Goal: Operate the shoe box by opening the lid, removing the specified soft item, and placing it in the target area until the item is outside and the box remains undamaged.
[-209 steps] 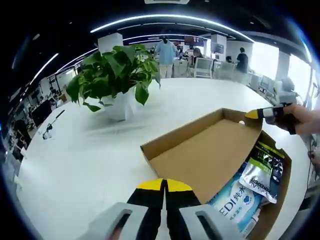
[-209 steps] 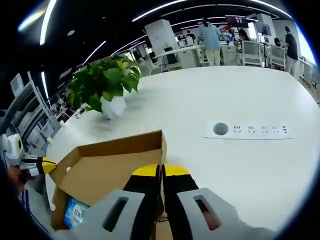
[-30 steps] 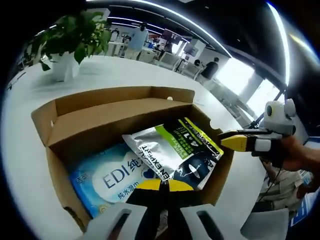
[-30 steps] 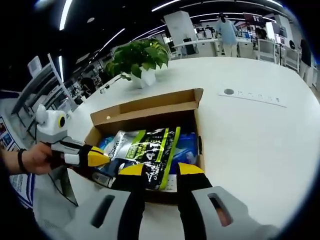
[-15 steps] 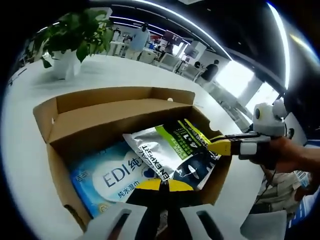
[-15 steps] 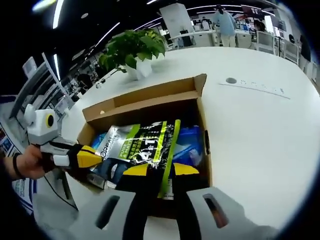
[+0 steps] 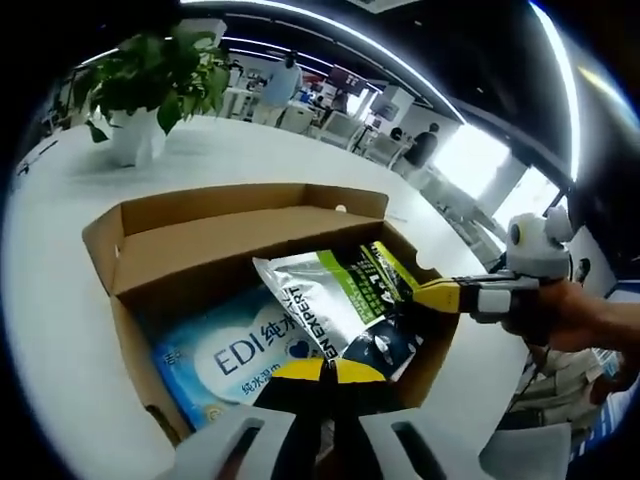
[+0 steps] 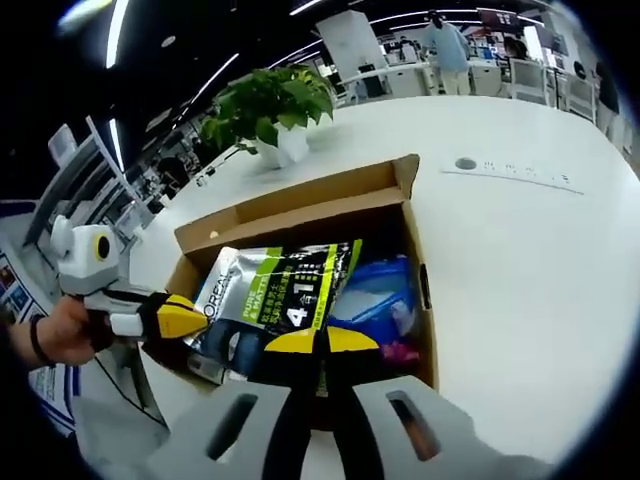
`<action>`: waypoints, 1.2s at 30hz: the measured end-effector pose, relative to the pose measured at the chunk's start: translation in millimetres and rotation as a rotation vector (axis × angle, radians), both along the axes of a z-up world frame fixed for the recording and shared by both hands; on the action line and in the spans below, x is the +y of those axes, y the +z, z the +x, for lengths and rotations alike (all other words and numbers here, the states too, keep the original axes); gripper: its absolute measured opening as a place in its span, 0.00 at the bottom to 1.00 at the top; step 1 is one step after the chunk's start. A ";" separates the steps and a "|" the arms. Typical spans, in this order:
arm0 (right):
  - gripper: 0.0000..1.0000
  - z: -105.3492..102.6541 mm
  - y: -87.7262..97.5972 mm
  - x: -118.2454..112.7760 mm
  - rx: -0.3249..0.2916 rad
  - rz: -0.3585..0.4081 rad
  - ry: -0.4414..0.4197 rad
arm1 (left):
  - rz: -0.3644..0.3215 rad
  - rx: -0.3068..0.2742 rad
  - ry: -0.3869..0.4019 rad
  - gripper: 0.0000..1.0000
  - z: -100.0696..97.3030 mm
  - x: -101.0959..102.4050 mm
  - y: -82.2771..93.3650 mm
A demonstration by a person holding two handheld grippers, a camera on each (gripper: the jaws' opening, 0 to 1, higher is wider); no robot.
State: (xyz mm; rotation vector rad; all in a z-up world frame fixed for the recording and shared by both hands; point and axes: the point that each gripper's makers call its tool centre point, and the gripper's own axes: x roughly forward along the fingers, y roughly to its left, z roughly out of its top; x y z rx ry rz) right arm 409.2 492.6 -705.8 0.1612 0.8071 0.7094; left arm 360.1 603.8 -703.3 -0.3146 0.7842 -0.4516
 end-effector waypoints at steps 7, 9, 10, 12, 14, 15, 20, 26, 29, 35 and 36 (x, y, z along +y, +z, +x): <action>0.00 -4.6 10.7 -2.4 -0.014 0.020 0.003 | 0.018 -0.019 -0.010 0.00 -2.0 -2.7 11.4; 0.00 -5.2 14.0 -4.1 -0.021 0.023 0.000 | 0.024 -0.027 -0.015 0.00 -1.3 -4.4 15.4; 0.00 -4.9 15.5 -5.2 -0.023 0.026 -0.003 | 0.027 -0.031 -0.018 0.00 -0.6 -4.7 16.8; 0.00 -4.1 19.5 -7.8 -0.031 0.039 -0.012 | 0.032 -0.039 -0.023 0.00 0.7 -5.9 20.1; 0.00 -4.2 21.8 -10.3 -0.034 0.047 -0.016 | 0.038 -0.045 -0.029 0.00 1.6 -7.8 23.7; 0.00 -4.9 23.0 -11.9 -0.036 0.048 -0.018 | 0.039 -0.048 -0.031 0.00 1.7 -8.8 25.4; 0.00 -7.1 28.1 -18.9 -0.044 0.054 -0.026 | 0.051 -0.065 -0.048 0.00 3.2 -15.9 35.2; 0.00 -8.0 40.0 -39.9 -0.060 0.079 -0.063 | 0.060 -0.085 -0.079 0.00 10.1 -32.9 46.0; 0.00 -9.1 42.0 -54.5 -0.065 0.084 -0.084 | 0.061 -0.092 -0.105 0.00 13.4 -47.4 49.7; 0.00 -13.6 43.1 -90.1 -0.063 0.092 -0.144 | 0.065 -0.102 -0.163 0.00 16.1 -82.1 52.9; 0.00 -14.9 44.0 -98.0 -0.064 0.096 -0.157 | 0.064 -0.103 -0.173 0.00 16.9 -89.6 53.4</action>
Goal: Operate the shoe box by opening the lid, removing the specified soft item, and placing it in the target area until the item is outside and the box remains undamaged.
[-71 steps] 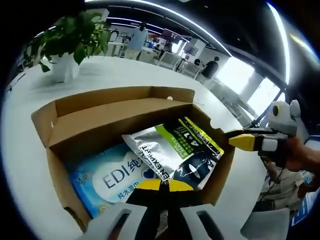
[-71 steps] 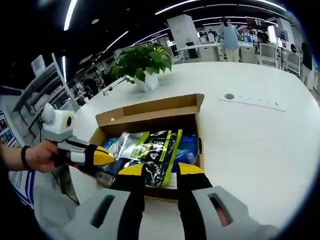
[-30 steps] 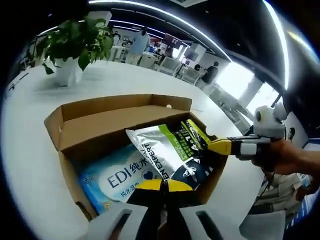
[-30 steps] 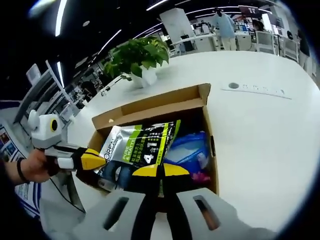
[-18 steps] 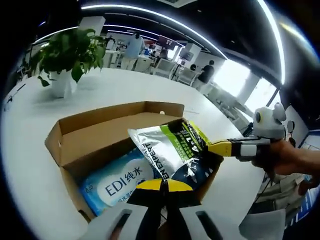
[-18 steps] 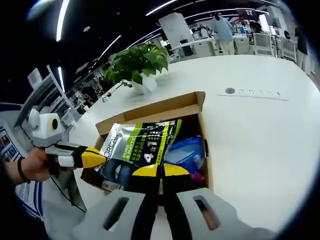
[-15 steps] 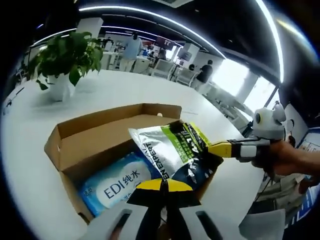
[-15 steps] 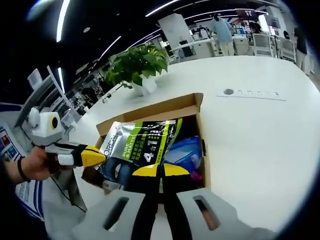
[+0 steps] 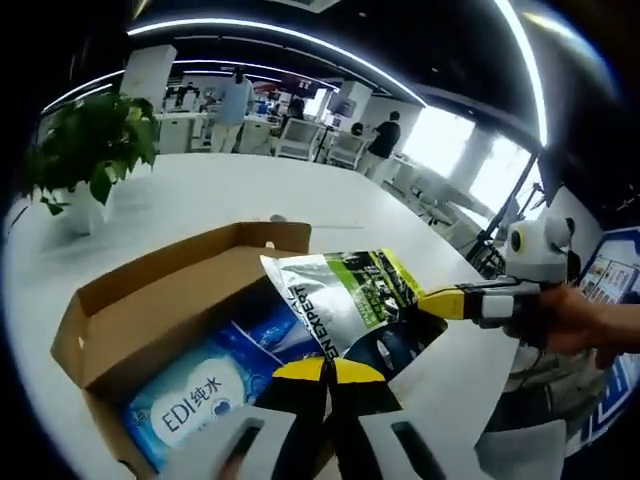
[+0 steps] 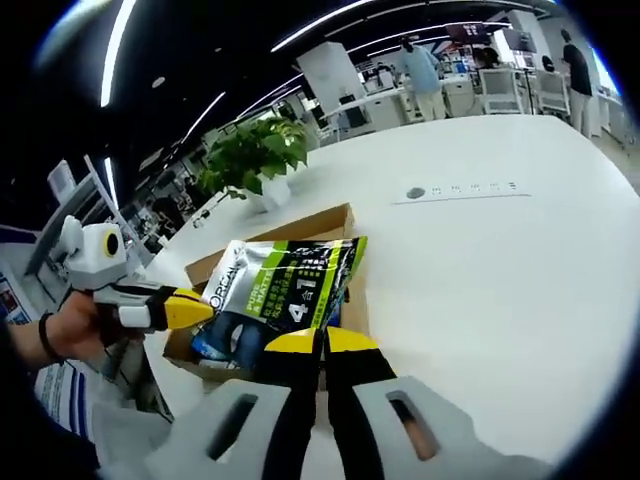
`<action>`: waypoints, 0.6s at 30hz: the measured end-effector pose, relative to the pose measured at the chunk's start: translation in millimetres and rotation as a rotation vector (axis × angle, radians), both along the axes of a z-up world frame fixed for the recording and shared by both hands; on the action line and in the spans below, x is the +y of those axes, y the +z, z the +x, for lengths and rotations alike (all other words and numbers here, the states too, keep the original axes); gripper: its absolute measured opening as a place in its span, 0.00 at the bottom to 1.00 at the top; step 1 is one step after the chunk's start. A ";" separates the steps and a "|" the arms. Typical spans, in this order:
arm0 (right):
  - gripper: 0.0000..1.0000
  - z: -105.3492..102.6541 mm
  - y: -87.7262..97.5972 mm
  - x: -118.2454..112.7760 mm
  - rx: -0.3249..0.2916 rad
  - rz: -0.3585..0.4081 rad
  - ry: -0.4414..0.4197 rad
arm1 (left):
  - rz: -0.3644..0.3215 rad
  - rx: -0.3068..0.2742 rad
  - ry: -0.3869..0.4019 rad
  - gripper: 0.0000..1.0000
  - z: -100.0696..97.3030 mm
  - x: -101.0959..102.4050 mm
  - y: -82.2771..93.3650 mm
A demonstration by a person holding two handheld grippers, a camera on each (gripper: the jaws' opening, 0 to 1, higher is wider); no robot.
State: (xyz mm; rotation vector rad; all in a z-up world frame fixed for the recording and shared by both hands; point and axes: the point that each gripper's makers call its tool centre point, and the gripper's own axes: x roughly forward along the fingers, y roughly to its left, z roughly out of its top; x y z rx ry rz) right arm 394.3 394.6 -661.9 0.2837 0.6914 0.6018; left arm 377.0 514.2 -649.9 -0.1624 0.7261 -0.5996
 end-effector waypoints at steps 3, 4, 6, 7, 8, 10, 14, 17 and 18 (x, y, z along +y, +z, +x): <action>0.00 -3.3 1.5 -19.6 -0.001 0.006 -0.030 | -0.003 0.000 -0.031 0.00 1.7 -18.5 0.7; 0.00 -5.2 1.8 -27.5 0.000 0.007 -0.041 | -0.002 -0.002 -0.044 0.00 2.0 -26.4 1.0; 0.00 -7.8 1.8 -41.3 -0.002 0.005 -0.058 | 0.000 -0.003 -0.062 0.00 1.7 -37.1 1.2; 0.00 -9.2 1.9 -46.2 0.000 0.006 -0.066 | 0.002 -0.003 -0.077 0.00 0.9 -45.2 1.3; 0.00 -10.6 2.0 -51.3 0.000 0.008 -0.074 | 0.002 -0.003 -0.084 0.00 0.8 -49.8 1.1; 0.00 -14.1 2.3 -63.9 -0.001 0.010 -0.093 | 0.004 -0.004 -0.105 0.00 -0.6 -62.1 0.7; 0.00 -22.8 0.8 -84.3 -0.001 0.010 -0.117 | 0.018 -0.003 -0.152 0.00 -5.5 -83.0 -1.6; 0.00 -30.7 -2.4 -99.4 0.000 0.019 -0.141 | 0.024 0.000 -0.183 0.00 -8.1 -96.4 -6.3; 0.00 -34.5 -3.7 -104.7 0.002 0.021 -0.147 | 0.029 0.002 -0.196 0.00 -10.2 -102.7 -7.7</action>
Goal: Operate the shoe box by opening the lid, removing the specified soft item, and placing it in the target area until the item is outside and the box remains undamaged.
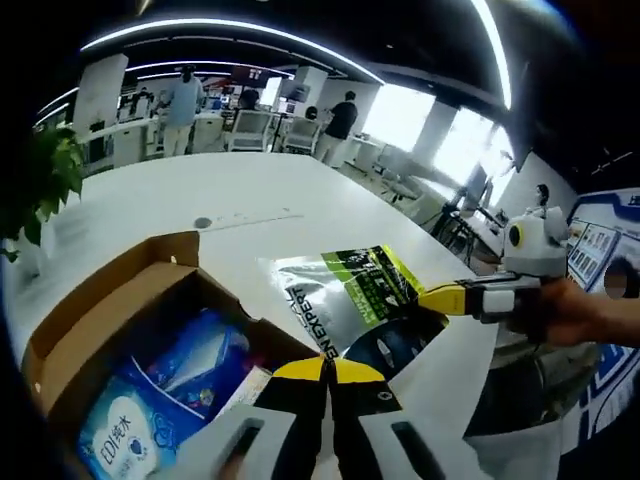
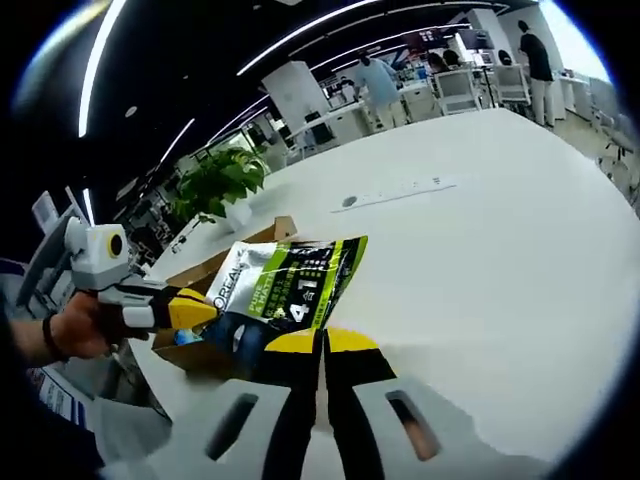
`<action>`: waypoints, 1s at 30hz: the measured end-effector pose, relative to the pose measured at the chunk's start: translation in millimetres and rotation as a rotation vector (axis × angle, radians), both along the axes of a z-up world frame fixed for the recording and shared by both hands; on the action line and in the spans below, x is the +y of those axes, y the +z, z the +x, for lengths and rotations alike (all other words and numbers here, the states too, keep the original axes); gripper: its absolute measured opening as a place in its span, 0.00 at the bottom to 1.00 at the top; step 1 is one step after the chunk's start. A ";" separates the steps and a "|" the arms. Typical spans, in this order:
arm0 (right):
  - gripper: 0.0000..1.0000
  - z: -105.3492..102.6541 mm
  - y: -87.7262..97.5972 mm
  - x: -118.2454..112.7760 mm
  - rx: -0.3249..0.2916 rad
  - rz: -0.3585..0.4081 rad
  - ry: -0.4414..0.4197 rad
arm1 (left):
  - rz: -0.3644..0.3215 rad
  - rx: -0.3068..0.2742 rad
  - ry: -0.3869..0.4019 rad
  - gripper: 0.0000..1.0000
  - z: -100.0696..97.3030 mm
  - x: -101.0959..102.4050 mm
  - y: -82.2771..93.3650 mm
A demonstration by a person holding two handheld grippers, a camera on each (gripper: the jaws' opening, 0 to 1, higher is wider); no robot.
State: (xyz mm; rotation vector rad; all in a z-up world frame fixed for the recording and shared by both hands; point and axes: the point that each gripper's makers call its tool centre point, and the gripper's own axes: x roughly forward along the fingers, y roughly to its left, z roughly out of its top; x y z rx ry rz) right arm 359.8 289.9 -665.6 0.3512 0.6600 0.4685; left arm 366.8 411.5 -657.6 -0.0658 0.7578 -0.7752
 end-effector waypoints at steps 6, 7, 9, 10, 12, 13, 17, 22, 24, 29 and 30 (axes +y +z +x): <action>0.00 -16.8 -8.4 -20.5 0.009 0.012 -0.035 | 0.019 0.005 -0.047 0.00 -7.9 -21.3 -6.8; 0.00 -21.7 -12.0 -26.2 0.014 0.012 -0.045 | 0.023 0.010 -0.060 0.00 -11.4 -26.8 -9.9; 0.00 -28.0 -16.0 -31.8 0.022 0.020 -0.058 | 0.032 0.015 -0.075 0.00 -15.8 -32.7 -14.6; 0.00 -31.4 -18.6 -35.0 0.027 0.022 -0.063 | 0.036 0.019 -0.082 0.00 -17.9 -35.0 -16.4; 0.00 -35.5 -21.7 -39.2 0.033 0.027 -0.072 | 0.041 0.025 -0.095 0.00 -21.7 -40.4 -20.0; 0.00 -37.2 -23.2 -41.2 0.035 0.028 -0.075 | 0.044 0.026 -0.100 0.00 -22.7 -42.3 -21.1; 0.00 -43.1 -28.1 -50.1 0.046 0.036 -0.090 | 0.053 0.029 -0.118 0.00 -26.6 -52.3 -23.0; 0.00 -45.2 -29.6 -59.7 0.049 0.042 -0.103 | 0.063 0.029 -0.135 0.00 -26.7 -62.9 -24.5; 0.00 -44.2 -29.8 -64.3 0.049 0.043 -0.108 | 0.067 0.026 -0.145 0.00 -25.8 -67.9 -24.1; 0.00 -38.2 -28.2 -74.1 0.045 0.042 -0.113 | 0.090 0.001 -0.171 0.00 -20.9 -78.2 -20.8; 0.00 -35.5 -27.7 -77.2 0.045 0.042 -0.115 | 0.089 -0.002 -0.172 0.00 -18.8 -80.5 -19.6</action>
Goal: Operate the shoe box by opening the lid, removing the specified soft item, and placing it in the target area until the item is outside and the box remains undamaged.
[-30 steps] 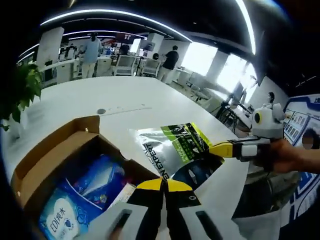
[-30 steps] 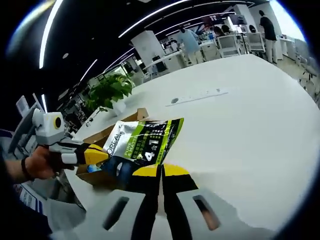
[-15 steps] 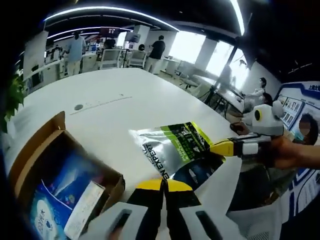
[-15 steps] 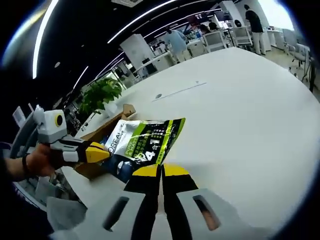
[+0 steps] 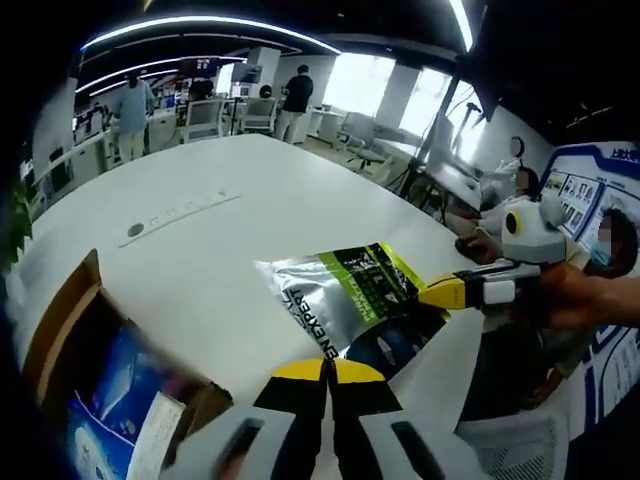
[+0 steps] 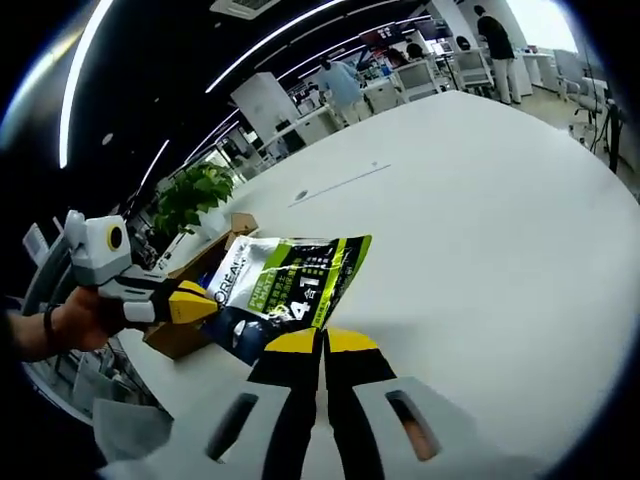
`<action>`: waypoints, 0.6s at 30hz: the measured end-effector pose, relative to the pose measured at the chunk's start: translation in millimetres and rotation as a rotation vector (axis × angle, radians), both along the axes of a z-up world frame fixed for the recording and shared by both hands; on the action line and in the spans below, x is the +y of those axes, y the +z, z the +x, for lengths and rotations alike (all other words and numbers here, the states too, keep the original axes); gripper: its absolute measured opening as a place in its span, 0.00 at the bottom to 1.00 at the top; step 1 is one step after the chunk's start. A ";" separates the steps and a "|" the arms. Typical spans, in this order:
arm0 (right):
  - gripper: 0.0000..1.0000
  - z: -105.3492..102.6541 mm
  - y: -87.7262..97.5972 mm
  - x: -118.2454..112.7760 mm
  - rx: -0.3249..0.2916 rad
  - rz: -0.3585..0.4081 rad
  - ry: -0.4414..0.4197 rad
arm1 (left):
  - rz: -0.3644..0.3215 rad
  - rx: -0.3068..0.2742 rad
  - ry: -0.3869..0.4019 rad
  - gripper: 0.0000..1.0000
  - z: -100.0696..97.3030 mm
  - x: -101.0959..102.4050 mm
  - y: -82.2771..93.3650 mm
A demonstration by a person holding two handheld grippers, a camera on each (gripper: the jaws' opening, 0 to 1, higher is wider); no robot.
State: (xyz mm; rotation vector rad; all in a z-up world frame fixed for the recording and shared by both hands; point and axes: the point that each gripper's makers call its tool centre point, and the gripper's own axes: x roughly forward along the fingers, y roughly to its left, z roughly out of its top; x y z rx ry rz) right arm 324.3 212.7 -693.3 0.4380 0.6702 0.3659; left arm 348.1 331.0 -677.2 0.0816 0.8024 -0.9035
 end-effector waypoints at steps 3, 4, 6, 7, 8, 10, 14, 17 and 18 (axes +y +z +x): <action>0.00 8.1 1.0 -5.9 0.000 -0.002 -0.001 | -0.002 -0.006 -0.002 0.00 6.8 -5.9 2.3; 0.00 9.2 1.0 -6.6 -0.001 -0.004 0.002 | -0.002 -0.008 -0.003 0.00 9.0 -7.5 2.7; 0.00 14.3 2.4 -9.4 -0.001 -0.011 0.007 | -0.002 -0.012 -0.005 0.00 13.9 -11.0 3.8; 0.00 20.6 4.4 -13.1 -0.005 -0.013 0.007 | 0.000 -0.019 -0.007 0.00 18.3 -14.0 5.8; 0.00 23.8 5.4 -14.9 -0.008 -0.014 0.007 | 0.002 -0.023 -0.008 0.00 20.8 -15.4 6.4; 0.00 31.8 7.3 -18.1 -0.012 -0.007 0.000 | 0.014 -0.033 -0.011 0.01 26.8 -18.2 7.0; 0.00 44.3 6.6 -21.8 -0.009 -0.016 0.005 | 0.028 -0.047 -0.017 0.01 35.8 -23.4 10.7; 0.00 52.7 6.1 -24.7 -0.009 -0.011 0.005 | 0.036 -0.055 -0.019 0.01 44.8 -25.2 9.8; 0.00 55.7 5.5 -25.0 -0.009 -0.011 0.007 | 0.037 -0.055 -0.019 0.01 47.5 -25.3 8.9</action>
